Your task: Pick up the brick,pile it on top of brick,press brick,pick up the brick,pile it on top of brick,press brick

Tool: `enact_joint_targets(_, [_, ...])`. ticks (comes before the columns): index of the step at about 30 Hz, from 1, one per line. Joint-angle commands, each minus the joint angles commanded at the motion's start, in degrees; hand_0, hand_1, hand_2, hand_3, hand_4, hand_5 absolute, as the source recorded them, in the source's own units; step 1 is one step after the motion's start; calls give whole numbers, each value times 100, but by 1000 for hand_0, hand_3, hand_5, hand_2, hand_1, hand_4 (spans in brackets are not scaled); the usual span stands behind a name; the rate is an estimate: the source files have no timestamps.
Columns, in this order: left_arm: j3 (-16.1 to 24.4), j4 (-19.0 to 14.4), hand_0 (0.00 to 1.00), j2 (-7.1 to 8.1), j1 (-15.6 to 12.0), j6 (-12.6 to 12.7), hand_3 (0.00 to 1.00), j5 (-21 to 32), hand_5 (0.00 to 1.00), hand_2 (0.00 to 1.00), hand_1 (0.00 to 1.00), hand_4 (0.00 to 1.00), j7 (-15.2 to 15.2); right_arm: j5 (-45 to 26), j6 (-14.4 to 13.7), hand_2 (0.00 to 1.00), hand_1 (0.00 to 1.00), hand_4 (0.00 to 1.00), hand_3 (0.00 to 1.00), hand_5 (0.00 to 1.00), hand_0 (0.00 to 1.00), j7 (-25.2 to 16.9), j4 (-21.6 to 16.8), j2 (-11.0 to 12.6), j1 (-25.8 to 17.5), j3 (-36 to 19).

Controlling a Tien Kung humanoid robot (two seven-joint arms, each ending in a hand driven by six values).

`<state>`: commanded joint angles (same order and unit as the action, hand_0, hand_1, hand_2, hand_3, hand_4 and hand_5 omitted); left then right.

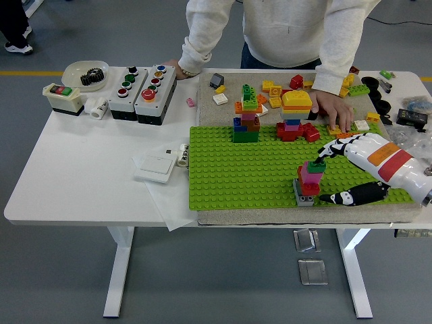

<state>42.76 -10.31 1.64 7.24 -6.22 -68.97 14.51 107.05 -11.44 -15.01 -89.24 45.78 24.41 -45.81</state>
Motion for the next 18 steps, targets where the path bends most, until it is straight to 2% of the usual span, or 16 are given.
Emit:
enact_joint_targets(3, [-18, 0, 826, 1, 3, -1, 533, 17, 511, 599, 719, 527, 0, 8, 9, 752, 647, 941, 688, 518, 621, 13, 65, -24, 49, 53])
enact_joint_targets(18, [-64, 0, 825, 10, 16, -1, 533, 71, 511, 600, 716, 527, -5, 6, 33, 755, 646, 942, 697, 517, 631, 59, 270, -105, 141, 108])
